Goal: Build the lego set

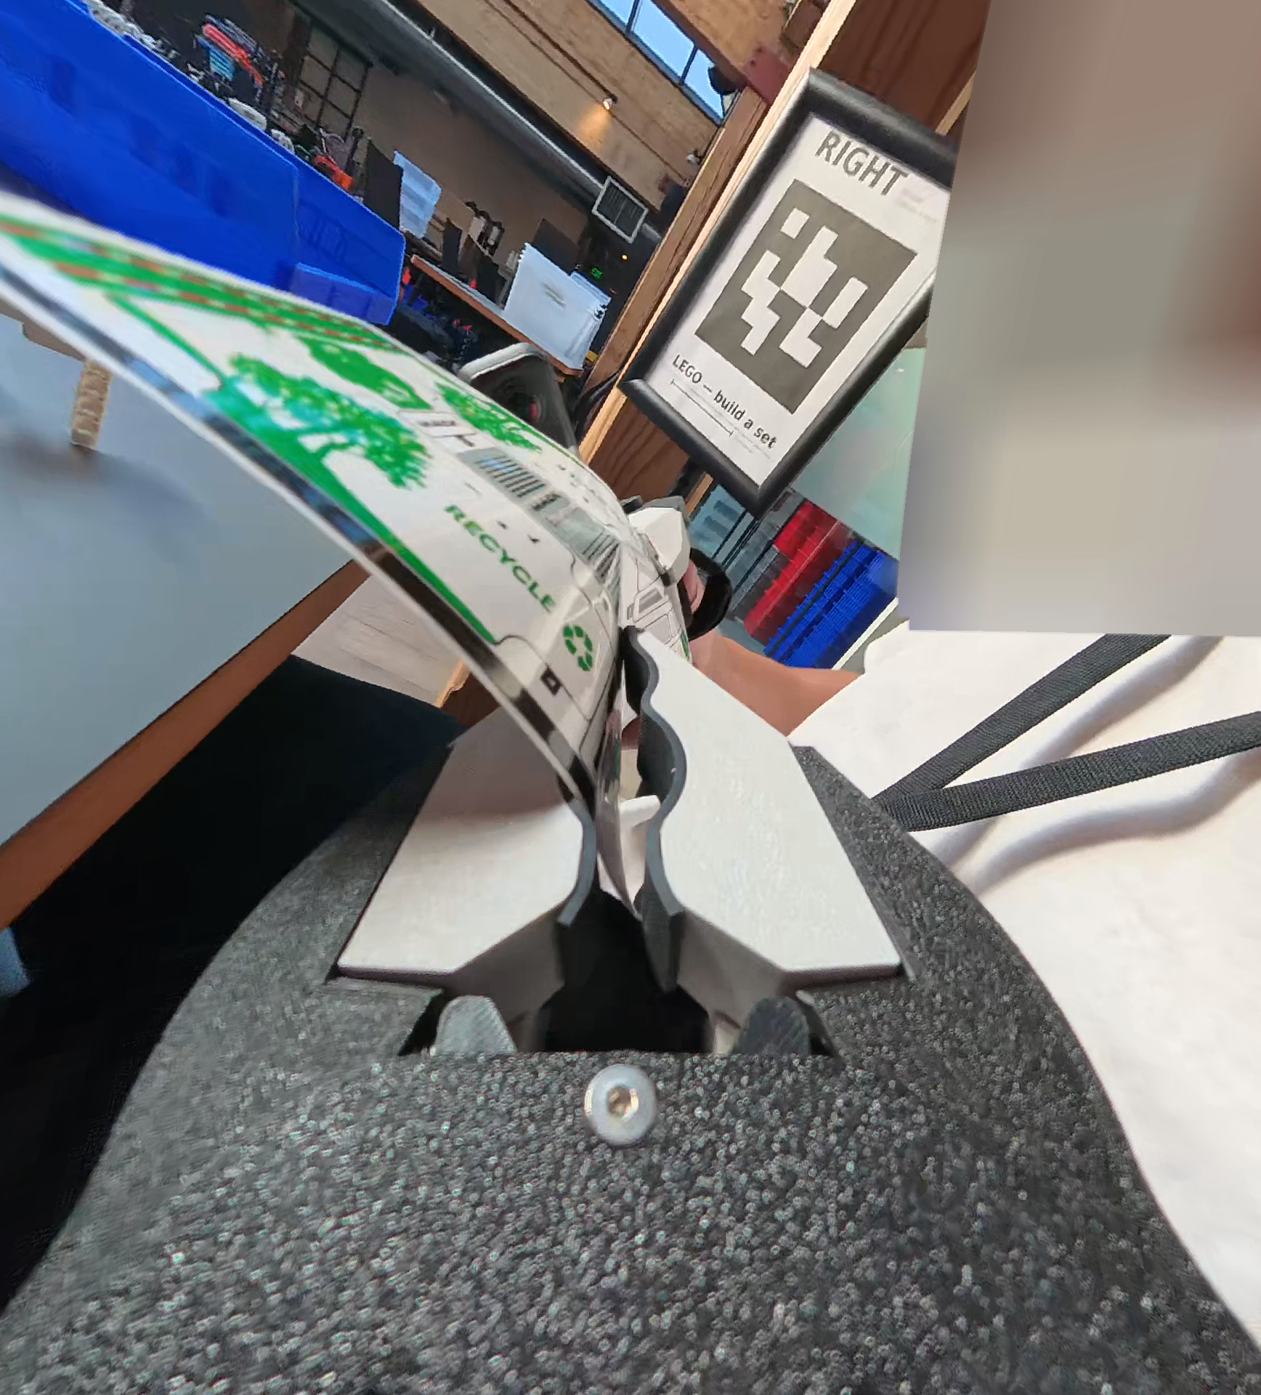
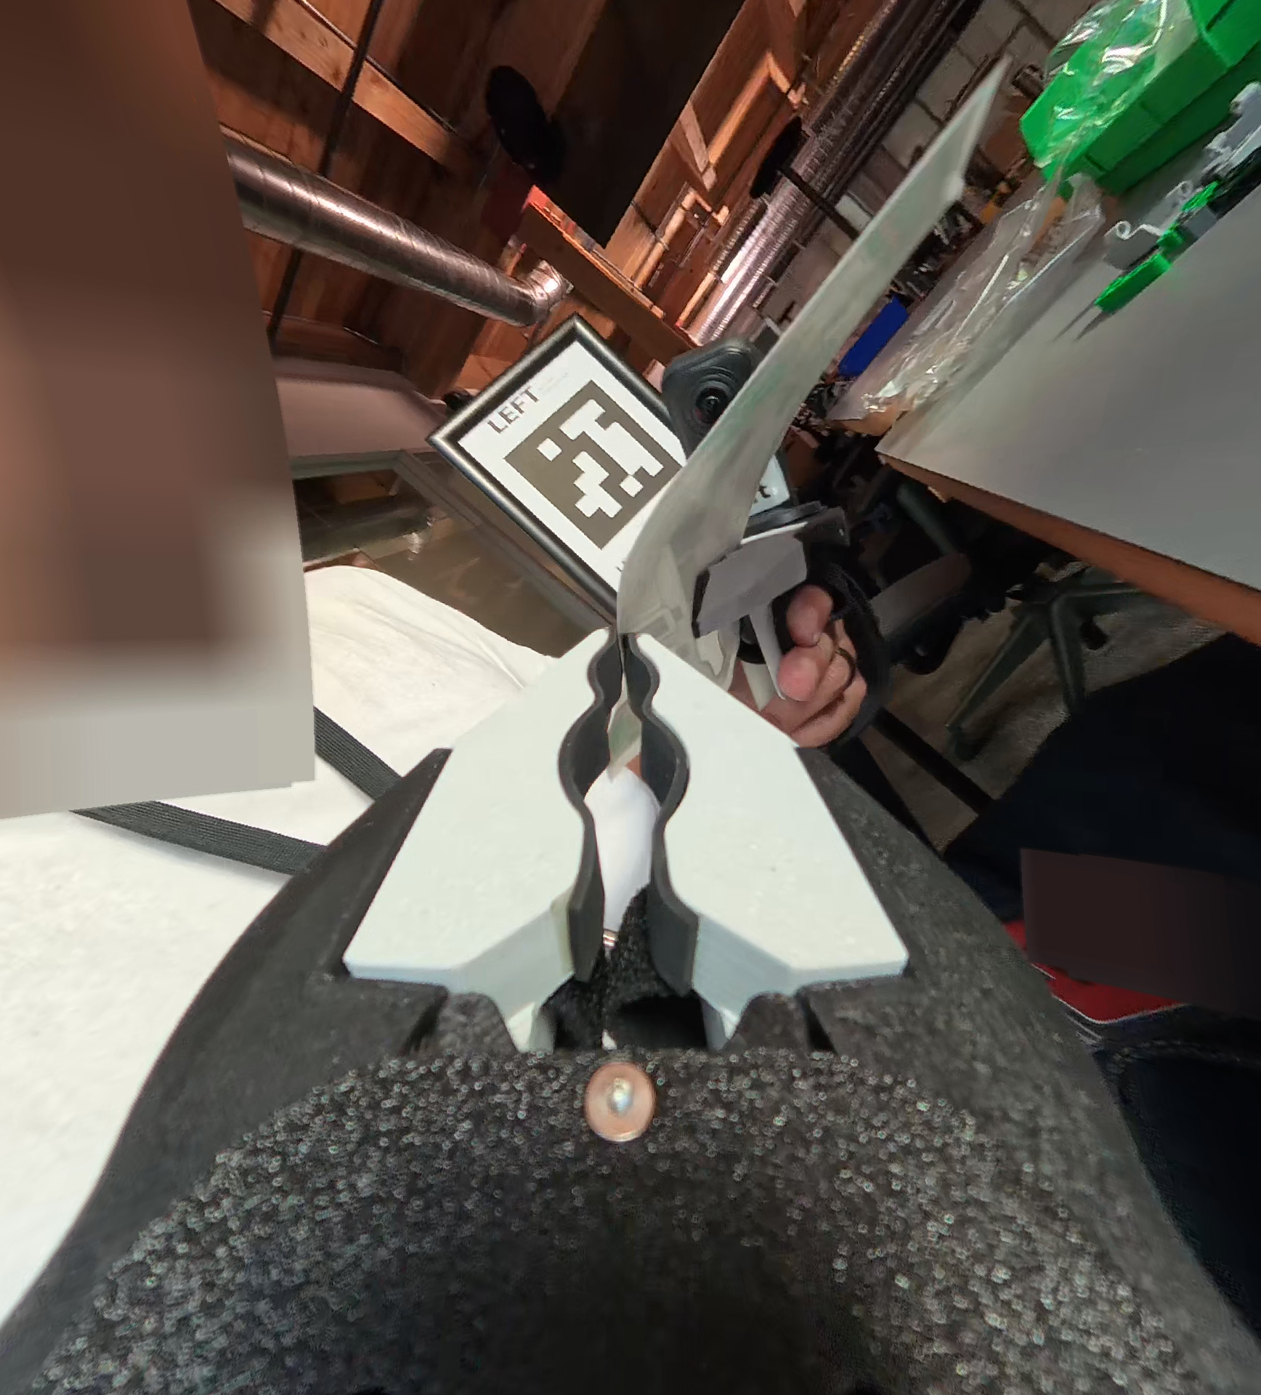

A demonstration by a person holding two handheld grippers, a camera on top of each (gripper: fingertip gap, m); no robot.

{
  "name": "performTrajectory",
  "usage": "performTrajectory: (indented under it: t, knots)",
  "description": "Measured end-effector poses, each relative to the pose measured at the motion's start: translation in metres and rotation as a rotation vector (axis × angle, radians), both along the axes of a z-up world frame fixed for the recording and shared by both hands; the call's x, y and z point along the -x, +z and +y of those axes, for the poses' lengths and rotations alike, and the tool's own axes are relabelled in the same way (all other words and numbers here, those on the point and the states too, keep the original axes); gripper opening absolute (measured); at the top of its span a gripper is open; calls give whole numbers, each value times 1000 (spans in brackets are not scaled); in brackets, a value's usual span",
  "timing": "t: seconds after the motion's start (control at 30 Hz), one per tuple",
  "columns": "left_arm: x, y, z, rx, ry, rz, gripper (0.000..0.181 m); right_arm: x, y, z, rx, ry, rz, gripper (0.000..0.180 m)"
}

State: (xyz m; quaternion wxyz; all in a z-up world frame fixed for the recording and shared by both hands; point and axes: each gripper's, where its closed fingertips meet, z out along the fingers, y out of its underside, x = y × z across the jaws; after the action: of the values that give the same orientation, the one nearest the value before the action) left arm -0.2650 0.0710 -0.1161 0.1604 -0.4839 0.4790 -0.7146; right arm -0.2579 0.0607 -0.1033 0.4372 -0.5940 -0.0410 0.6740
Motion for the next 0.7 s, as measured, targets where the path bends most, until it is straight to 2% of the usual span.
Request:
performTrajectory:
  t: [0.23,0.43,0.53,0.7]
  knots:
    - [5,15,-10,128,-85,-63,0,-2,-5,5,18,-19,-2,0]
    - [4,16,-8,152,-76,-73,0,-3,-5,6,13,-38,-34,0]
    - [4,15,-6,133,-60,-67,0,-10,-8,9,-31,-124,-196,9]
    - [2,12,1,86,-9,-57,0,-40,0,15,-147,-405,-610,15]
